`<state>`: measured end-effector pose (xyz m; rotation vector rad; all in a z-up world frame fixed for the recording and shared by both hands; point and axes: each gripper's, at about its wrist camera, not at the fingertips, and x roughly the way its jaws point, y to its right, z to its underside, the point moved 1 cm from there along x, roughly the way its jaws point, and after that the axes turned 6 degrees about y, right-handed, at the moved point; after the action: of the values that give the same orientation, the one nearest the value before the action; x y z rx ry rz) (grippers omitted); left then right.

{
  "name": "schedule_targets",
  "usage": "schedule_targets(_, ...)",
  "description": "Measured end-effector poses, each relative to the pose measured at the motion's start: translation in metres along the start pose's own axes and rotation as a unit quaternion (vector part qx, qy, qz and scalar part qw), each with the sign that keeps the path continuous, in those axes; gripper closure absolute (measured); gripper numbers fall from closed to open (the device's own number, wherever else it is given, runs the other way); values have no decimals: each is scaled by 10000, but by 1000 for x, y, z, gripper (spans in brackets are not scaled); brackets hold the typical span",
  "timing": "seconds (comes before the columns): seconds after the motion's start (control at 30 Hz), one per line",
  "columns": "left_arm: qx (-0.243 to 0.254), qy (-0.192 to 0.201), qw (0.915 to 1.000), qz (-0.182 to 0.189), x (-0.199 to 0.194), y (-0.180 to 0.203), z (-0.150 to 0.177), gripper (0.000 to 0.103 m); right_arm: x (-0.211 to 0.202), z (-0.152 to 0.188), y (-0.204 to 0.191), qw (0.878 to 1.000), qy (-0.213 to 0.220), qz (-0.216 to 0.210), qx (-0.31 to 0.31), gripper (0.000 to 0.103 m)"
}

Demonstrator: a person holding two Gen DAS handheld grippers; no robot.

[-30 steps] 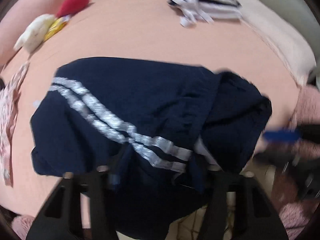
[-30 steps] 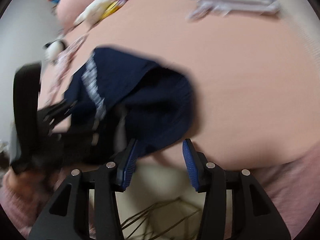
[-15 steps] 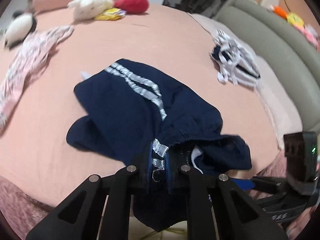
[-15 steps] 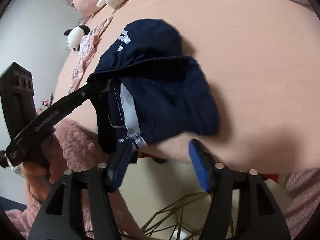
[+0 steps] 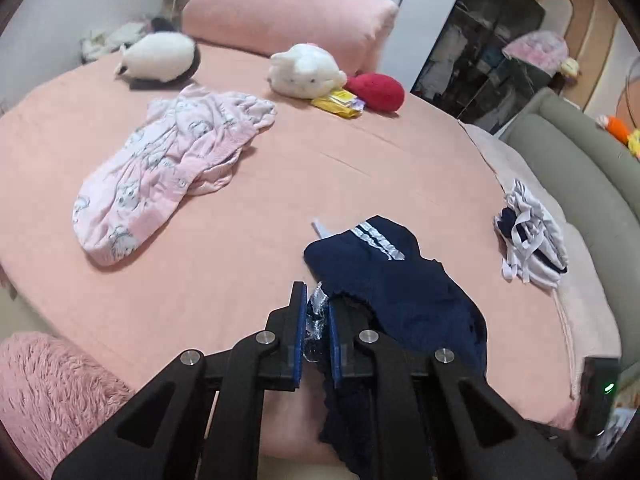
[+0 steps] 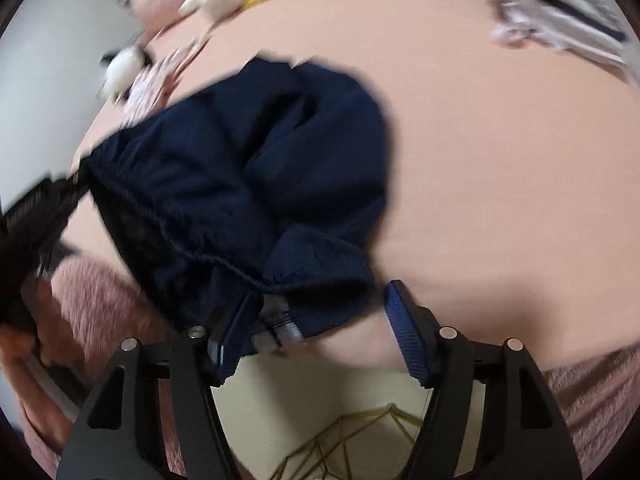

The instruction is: Fold clothes

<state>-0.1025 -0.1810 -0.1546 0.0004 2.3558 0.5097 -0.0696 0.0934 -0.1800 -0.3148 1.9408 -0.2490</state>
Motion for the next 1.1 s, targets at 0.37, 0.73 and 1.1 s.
schedule_targets(0.37, 486, -1415, 9887, -94, 46, 5, 29, 92, -37, -22, 16, 9785, 959, 1545, -970, 89)
schedule_targets(0.73, 1503, 766, 9842, 538, -61, 108, -136, 97, -198, -143, 19, 9433, 2868, 1558, -605, 91)
schedule_targets(1.1, 1566, 627, 9846, 465, -80, 97, -99, 97, -235, -111, 6, 9370, 3139, 1452, -484, 85)
